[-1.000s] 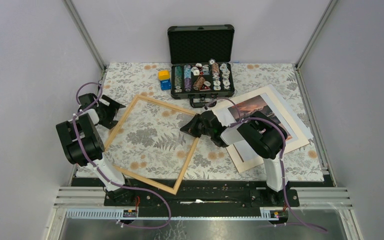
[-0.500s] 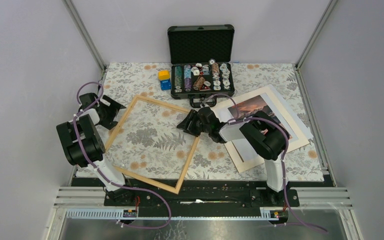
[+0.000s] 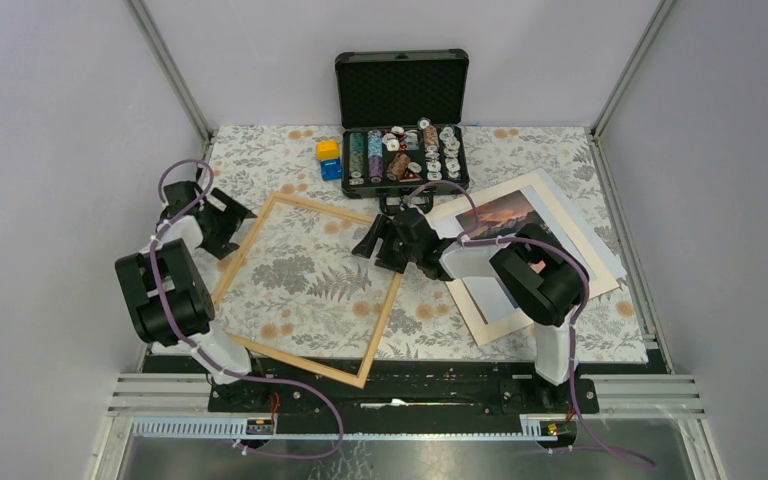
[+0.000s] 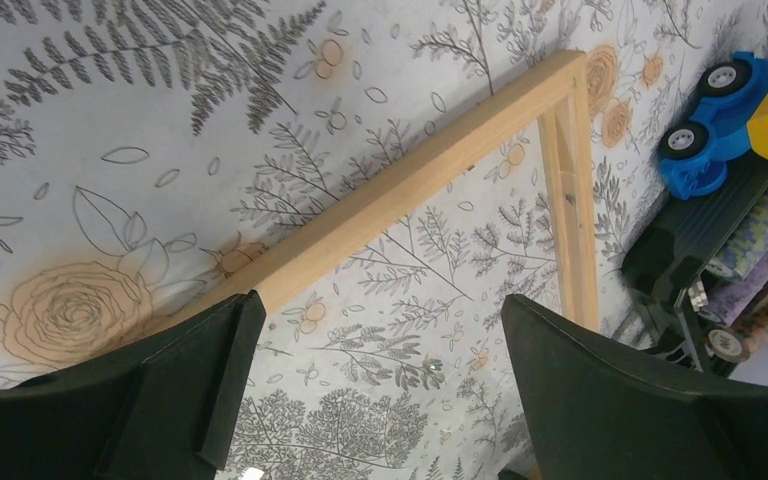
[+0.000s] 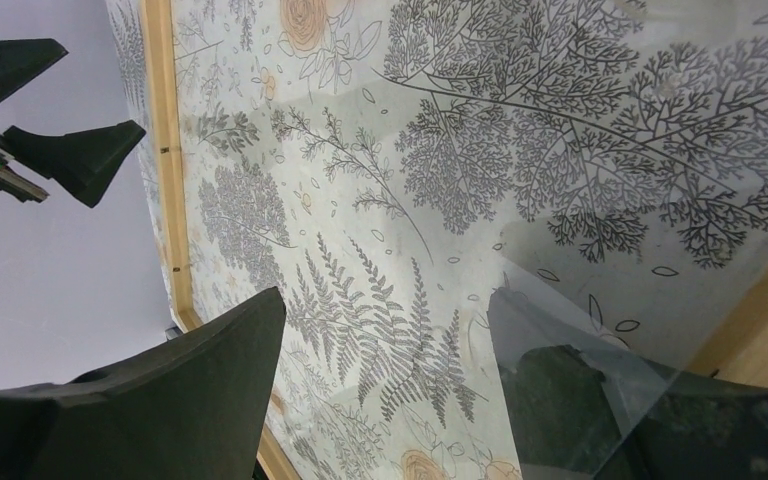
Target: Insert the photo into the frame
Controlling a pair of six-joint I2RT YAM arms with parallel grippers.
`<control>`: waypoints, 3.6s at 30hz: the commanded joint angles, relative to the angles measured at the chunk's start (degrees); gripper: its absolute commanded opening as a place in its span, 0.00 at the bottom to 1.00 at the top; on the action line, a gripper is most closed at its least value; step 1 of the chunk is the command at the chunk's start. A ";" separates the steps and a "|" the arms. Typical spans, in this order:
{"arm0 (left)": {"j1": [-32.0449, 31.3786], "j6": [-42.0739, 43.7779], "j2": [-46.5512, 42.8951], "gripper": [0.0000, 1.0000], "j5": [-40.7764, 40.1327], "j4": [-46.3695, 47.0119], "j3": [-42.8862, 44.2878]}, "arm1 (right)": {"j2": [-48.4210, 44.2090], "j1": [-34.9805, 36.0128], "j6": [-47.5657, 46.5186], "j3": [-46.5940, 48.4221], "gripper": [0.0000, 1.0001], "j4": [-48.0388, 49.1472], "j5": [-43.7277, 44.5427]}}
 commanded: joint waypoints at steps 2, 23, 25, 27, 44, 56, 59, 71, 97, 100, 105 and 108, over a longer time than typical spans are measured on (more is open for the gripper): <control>-5.01 4.59 -6.68 0.99 -6.35 -1.94 3.57 | -2.74 0.69 -1.42 1.42 0.82 -2.80 1.71; -14.89 11.87 -1.24 0.99 -9.92 -11.84 9.45 | -0.97 1.01 0.13 1.20 0.82 1.35 -0.84; -14.94 12.62 -1.17 0.99 -10.90 -12.07 9.33 | -0.64 0.97 0.36 0.99 0.82 2.13 -1.39; -14.96 13.08 -0.38 0.99 -11.44 -12.22 9.72 | -0.55 1.04 0.53 0.62 0.82 2.78 -1.68; -13.44 13.96 5.60 0.99 -16.07 -12.53 12.56 | 0.84 1.01 1.43 0.11 0.83 5.00 -2.79; -10.11 17.17 1.51 0.78 -25.90 -17.88 13.01 | 2.45 1.03 1.66 -0.02 0.82 6.84 -5.07; -9.79 18.74 4.13 0.77 -25.68 -17.78 13.61 | 2.61 1.04 1.26 0.17 0.82 7.19 -5.35; -10.56 21.60 8.91 0.63 -25.98 -18.26 17.01 | 3.24 0.95 1.06 0.37 0.81 8.05 -6.01; -10.70 21.77 15.49 0.25 -28.75 -19.27 17.19 | 2.45 0.90 1.22 0.19 0.84 6.55 -5.29; -10.73 21.93 16.01 0.24 -29.11 -19.25 16.98 | 1.34 0.95 1.23 0.11 0.88 4.21 -4.35; -10.66 22.04 16.43 0.23 -29.08 -18.85 16.65 | -1.29 0.95 0.42 0.58 0.97 -2.11 -2.48; -10.72 22.12 16.67 0.22 -29.13 -18.82 16.47 | -2.73 0.95 -1.44 2.02 1.00 -7.54 -1.69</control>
